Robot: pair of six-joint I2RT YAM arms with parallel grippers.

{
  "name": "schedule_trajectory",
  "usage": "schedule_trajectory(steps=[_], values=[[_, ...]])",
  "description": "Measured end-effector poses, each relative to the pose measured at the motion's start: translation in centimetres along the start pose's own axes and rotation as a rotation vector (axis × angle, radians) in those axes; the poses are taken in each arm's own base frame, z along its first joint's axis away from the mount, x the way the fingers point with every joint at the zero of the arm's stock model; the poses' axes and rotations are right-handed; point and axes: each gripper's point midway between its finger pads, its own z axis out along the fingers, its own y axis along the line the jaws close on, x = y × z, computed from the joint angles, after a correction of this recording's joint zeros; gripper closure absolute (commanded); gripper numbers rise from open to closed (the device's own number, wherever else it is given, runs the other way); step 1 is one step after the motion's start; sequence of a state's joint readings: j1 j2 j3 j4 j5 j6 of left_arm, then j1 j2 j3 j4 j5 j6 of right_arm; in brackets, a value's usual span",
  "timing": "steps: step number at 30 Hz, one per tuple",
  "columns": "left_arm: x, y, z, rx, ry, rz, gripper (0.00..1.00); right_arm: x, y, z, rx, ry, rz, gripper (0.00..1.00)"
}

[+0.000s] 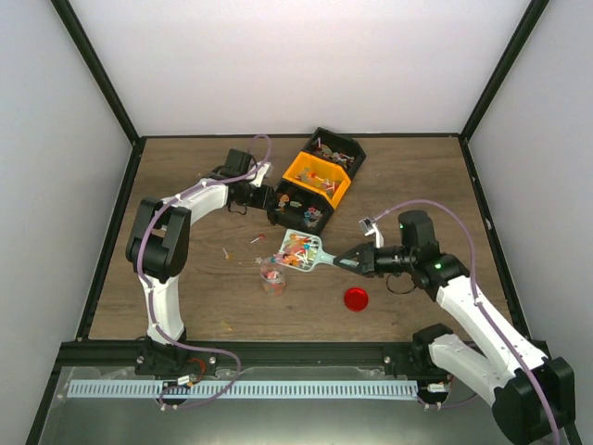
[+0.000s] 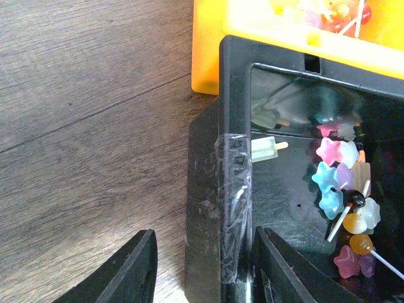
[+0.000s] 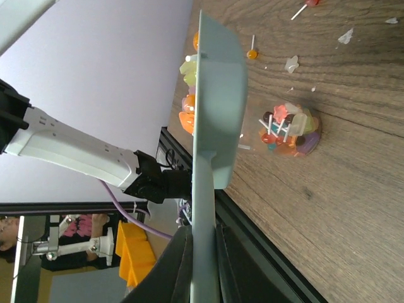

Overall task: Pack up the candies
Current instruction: Place the fake candies in the packing bottle.

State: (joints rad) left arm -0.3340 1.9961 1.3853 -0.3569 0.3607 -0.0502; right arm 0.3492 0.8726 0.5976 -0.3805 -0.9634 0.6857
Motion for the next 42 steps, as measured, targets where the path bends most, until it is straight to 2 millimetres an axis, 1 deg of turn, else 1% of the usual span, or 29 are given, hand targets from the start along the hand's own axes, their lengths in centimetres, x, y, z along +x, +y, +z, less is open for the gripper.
schedule_trajectory(steps=[2, 4, 6, 10, 15, 19, 21, 27, 35, 42], values=[[0.0, 0.0, 0.0, -0.001, 0.0, 0.0, 0.56, 0.1, 0.4, 0.4, 0.006, 0.016, -0.019, 0.99], [0.0, 0.0, 0.0, -0.002, 0.0, 0.0, 0.53, 0.4, 0.8, 1.0, 0.016, 0.044, -0.031, 0.99], [0.0, 0.1, 0.0, -0.005, 0.0, 0.0, 0.52, 0.8, 0.8, 1.6, 0.03, 0.071, -0.034, 0.99], [0.0, 0.1, 0.0, -0.008, 0.0, -0.001, 0.52, 0.9, 0.6, 2.0, 0.059, 0.085, -0.035, 0.99], [0.0, 0.2, 0.0, -0.008, 0.0, -0.001, 0.52, 0.7, 0.4, 1.9, 0.086, 0.076, -0.041, 0.99], [0.0, 0.2, 0.0, -0.008, -0.001, -0.001, 0.51, 0.2, 0.6, 1.7, 0.109, 0.065, -0.058, 0.99], [0.0, 0.2, 0.0, -0.008, -0.001, -0.002, 0.48, 0.1, 0.7, 1.5, 0.12, 0.063, -0.064, 0.99], [0.1, 0.2, 0.0, -0.005, 0.001, -0.005, 0.48, -0.5, 1.3, 1.1, 0.148, 0.06, -0.093, 0.99], [0.1, 0.2, 0.0, -0.005, 0.003, -0.005, 0.47, -0.4, 0.8, 0.9, 0.192, 0.083, -0.1, 0.99], [0.1, 0.2, 0.0, -0.006, 0.003, -0.006, 0.46, -0.7, 1.1, 0.7, 0.208, 0.084, -0.116, 0.99]])
